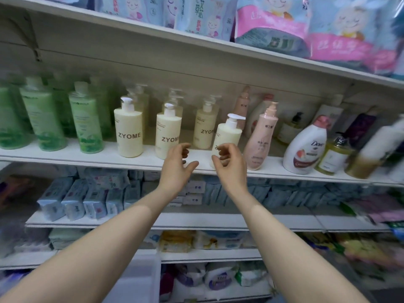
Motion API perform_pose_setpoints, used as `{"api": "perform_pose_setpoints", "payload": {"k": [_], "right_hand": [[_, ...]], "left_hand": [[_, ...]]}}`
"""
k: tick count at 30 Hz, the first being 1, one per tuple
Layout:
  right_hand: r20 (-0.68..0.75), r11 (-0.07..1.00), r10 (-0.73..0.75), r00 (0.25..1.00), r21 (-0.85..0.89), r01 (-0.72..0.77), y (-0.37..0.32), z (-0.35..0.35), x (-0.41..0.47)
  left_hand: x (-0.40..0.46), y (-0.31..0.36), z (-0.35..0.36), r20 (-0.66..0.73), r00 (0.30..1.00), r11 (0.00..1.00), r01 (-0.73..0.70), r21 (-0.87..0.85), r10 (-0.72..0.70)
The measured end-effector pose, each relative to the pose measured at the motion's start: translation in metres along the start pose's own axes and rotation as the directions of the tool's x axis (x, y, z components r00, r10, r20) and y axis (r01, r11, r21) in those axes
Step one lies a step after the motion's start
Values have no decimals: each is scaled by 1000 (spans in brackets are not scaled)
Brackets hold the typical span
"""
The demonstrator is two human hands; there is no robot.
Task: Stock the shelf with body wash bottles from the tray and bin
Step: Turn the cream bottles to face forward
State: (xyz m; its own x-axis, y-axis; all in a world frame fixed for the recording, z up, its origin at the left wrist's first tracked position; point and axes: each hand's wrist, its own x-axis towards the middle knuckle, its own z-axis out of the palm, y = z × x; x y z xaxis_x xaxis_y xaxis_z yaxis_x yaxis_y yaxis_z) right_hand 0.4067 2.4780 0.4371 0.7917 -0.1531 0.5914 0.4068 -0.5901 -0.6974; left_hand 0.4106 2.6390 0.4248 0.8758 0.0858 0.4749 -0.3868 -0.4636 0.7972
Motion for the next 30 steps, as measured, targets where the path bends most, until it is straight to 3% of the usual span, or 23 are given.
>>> {"api": "perform_pose_setpoints", "payload": {"k": [4,8,13,21,30], "right_hand": [[-77,999,21,997,-37,-24,16,-22,10],[80,989,128,989,-81,-121,40,-33,20],[314,990,141,939,-28,-139,56,-30,30],[457,992,115,882,-13,-122,57,-9,46],[520,992,83,850,33,-118,51,15,59]], "left_hand": [[10,17,25,89,996,1000,-15,18,13],[21,24,49,143,989,998,17,56,-25],[24,21,62,174,981,996,74,43,-81],[30,10,52,156,977,989,143,27,-145],[40,-5,37,101,980,985,170,1,-170]]}}
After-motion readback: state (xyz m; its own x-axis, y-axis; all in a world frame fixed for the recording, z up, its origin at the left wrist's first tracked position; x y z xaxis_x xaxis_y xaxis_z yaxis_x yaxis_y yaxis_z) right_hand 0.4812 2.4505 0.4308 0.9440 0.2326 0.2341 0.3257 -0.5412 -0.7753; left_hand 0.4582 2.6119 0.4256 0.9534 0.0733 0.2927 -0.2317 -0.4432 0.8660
